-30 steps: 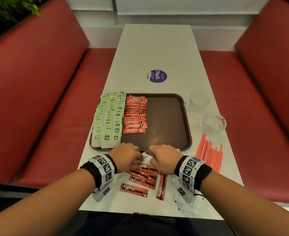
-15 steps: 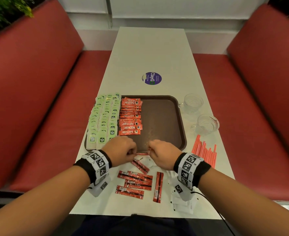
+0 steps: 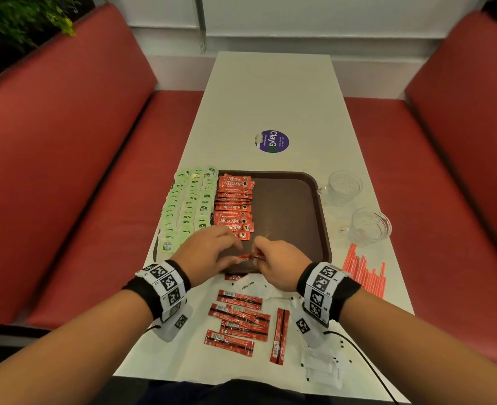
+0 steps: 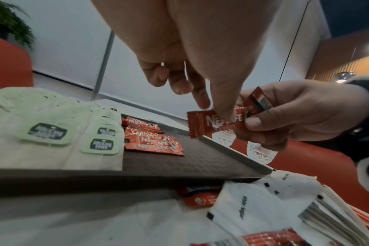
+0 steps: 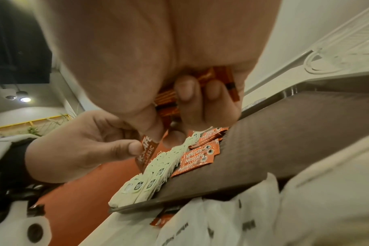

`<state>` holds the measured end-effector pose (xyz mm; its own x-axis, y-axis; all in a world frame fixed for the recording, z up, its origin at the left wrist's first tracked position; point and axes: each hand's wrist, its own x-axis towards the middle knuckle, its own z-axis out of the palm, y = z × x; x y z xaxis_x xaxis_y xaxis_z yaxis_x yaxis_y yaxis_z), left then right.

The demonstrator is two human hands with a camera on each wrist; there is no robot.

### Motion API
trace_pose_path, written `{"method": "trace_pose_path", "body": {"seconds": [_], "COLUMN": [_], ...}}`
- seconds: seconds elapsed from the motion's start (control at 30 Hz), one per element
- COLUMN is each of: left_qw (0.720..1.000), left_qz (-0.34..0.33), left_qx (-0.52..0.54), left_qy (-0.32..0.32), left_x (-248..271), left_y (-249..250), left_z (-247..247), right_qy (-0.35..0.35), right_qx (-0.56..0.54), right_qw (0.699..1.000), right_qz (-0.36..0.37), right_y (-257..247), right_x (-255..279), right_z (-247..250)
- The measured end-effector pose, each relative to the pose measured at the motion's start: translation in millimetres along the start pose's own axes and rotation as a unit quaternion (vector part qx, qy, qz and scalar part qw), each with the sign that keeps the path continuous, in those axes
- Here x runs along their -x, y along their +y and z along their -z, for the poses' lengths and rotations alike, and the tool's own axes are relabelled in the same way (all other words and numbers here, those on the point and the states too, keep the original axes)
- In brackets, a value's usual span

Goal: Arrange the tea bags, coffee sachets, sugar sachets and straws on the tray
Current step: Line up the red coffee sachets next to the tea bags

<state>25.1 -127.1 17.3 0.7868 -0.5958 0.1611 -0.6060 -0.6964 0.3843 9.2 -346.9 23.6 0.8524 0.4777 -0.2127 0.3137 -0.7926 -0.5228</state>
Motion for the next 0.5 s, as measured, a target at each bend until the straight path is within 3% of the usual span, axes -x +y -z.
{"method": "trace_pose_path", "body": {"seconds": [0.1, 0.2, 0.37, 0.5], "left_qw": [0.999, 0.995, 0.955, 0.944], "left_qz": [0.007, 0.065, 0.154, 0.171], "left_qx": [-0.034, -0.072, -0.189, -0.21], "left_qy": [-0.027, -0.037, -0.169, -0.186], "left_x": [-5, -13, -33, -46], "left_y": [-5, -16, -31, -36], "left_z": [-5, -9, -15, -20], "right_qy": [0.004, 0.022, 0.033, 0.018], "right_qx": [-0.016, -0.05, -0.072, -0.081], "right_qw": [1.0, 0.998, 0.996, 0.995], "right_qz": [-0.003, -0.02, -0.047, -0.052], "right_y": [0, 3, 14, 18], "right_x": [-5, -6, -5, -4], "right_z": [1, 5, 10, 11]}}
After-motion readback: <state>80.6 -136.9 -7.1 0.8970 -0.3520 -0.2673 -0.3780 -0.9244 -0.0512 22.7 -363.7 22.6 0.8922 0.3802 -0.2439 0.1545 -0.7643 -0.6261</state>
